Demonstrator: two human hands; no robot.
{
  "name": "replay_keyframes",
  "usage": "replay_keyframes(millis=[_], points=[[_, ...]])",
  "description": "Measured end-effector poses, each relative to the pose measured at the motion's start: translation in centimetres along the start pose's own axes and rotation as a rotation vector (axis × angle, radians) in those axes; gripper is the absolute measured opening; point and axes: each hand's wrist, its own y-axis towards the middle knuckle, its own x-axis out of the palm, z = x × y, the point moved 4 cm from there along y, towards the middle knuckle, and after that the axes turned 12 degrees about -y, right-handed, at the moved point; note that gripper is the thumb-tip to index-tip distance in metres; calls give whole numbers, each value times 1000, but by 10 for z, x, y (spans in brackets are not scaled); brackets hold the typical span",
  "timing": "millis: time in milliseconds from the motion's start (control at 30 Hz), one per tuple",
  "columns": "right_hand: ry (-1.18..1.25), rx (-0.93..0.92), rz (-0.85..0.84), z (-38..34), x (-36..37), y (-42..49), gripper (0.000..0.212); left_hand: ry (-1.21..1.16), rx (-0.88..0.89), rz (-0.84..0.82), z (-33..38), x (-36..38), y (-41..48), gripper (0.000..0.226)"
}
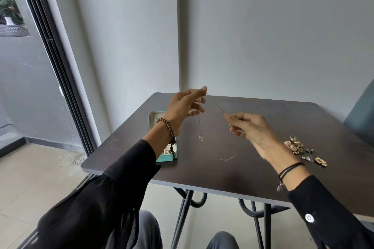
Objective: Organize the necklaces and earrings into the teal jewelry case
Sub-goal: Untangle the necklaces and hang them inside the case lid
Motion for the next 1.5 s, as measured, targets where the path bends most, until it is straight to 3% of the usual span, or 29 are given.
replay_keyframes(millis=[200, 400, 533, 733, 867, 1033, 1133, 1233, 1500], points=[[125, 9, 32, -2, -8, -3, 28, -40, -46, -9, -8, -11, -1, 21], [84, -121, 52, -36, -7, -3, 24, 202, -140, -127, -19, 0, -8, 39], [46, -167, 22, -50, -2, -3, 26, 308, -166, -261, -20, 13, -16, 38], [-3, -187, 5, -51, -3, -4, 25, 249, -69, -303, -14, 29, -14, 38], [6, -179, -8, -46, -14, -4, 31, 230, -18, -250, -12, 33, -9, 37], [46, -159, -80, -44, -29, -10, 22, 180, 27, -217, -12, 35, -8, 26], [78, -177, -100, -48, -38, -13, 21, 245, 45, -281, -10, 40, -9, 22], [87, -198, -77, -54, -47, -16, 22, 275, 55, -345, -7, 52, -13, 15], [180, -237, 61, -65, -73, -20, 17, 116, 34, -358, -5, 90, -11, 29]])
